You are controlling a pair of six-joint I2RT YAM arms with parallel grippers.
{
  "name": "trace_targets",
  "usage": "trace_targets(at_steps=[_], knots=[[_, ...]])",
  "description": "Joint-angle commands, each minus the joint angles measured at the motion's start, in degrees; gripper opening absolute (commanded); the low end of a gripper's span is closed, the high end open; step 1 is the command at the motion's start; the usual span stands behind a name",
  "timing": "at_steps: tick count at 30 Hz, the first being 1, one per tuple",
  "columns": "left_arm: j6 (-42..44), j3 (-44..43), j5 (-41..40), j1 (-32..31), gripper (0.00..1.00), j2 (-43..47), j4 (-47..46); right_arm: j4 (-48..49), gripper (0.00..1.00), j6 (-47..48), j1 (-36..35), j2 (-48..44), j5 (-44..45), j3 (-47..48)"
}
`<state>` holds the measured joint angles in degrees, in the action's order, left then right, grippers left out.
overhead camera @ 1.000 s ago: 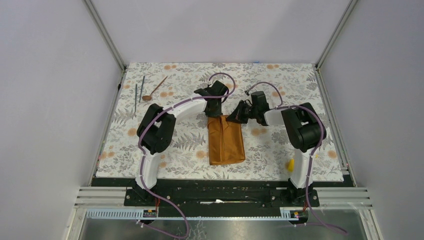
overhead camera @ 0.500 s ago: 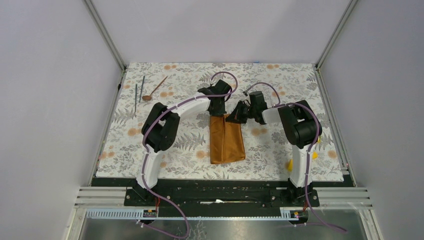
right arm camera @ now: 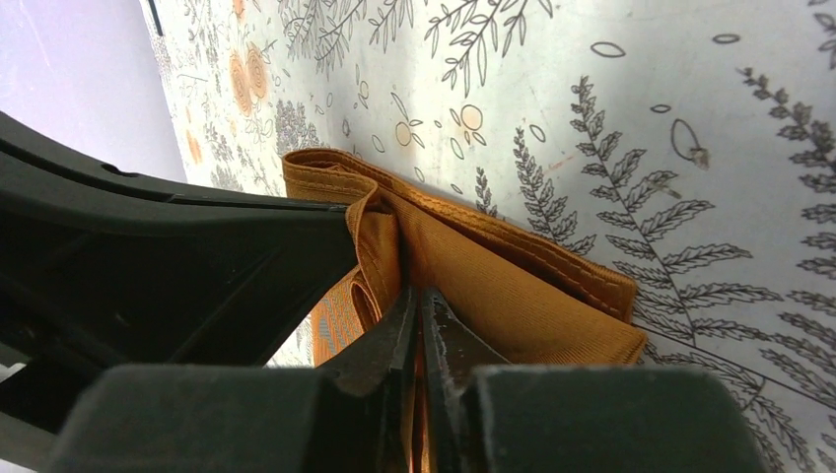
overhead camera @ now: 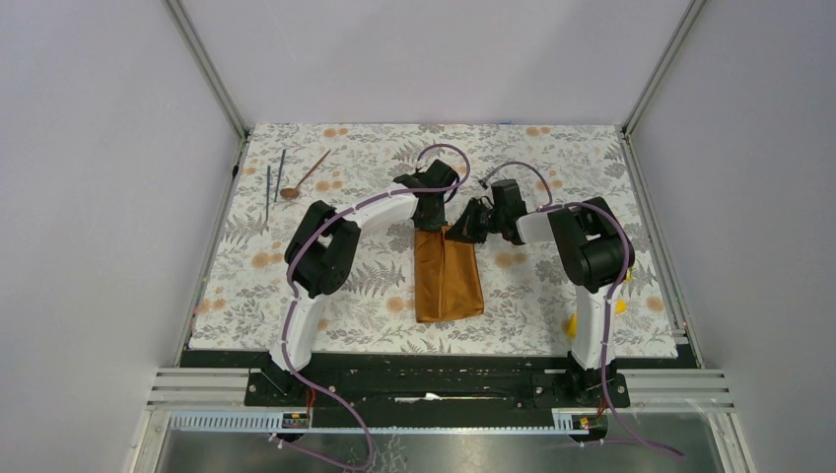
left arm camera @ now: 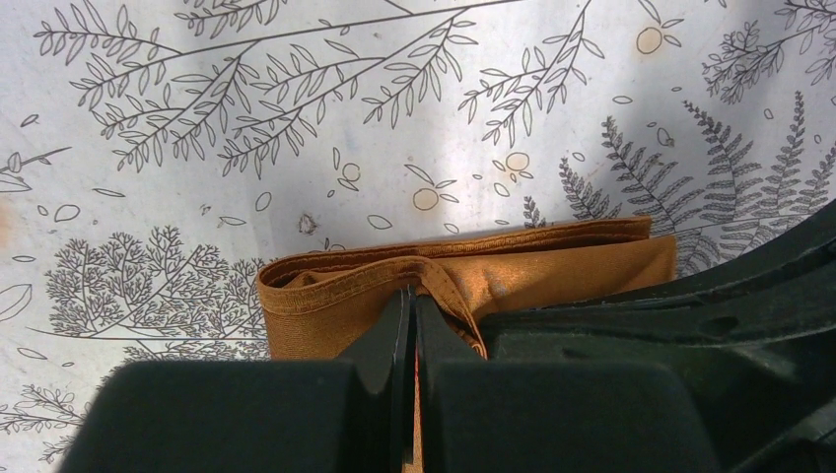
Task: Fold the napkin into a case and place the utensils inside
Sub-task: Fold the lower triangle-folded napkin at the center of the board.
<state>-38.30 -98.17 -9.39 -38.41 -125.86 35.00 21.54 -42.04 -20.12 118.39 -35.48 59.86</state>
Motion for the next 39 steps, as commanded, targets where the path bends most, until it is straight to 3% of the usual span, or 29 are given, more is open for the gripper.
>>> trace_targets(at_steps=[1, 5, 10, 18, 28, 39], knots=[[-1.16, -1.23, -2.92, 0.03, 0.0, -0.03, -1.46, -5.19, 0.17, 3.73, -0.18, -2.75, 2.7, 0.52], [-1.22, -0.51, -2.99, 0.14, 0.0, -0.06, -1.71, -8.0, 0.34, 4.83, -0.18, -9.55, 1.94, -2.05], [-1.51, -0.27, -2.4, 0.19, 0.0, -0.33, -2.09, -8.61, 0.47, 5.78, -1.06, -17.22, -3.35, -9.48], [-1.6, -0.02, -1.64, 0.18, 0.0, -0.37, -2.25, 0.96, 0.54, -3.41, -5.68, -23.63, -9.78, -23.23], [-2.01, 1.05, -1.71, 0.18, 0.0, 0.25, -3.18, 1.42, 0.53, -6.64, -10.89, -25.11, -7.02, -28.1], [-2.12, 0.97, -1.39, 0.18, 0.0, 0.2, -3.22, 2.25, 0.39, -8.06, -13.38, -21.82, -3.21, -27.58]])
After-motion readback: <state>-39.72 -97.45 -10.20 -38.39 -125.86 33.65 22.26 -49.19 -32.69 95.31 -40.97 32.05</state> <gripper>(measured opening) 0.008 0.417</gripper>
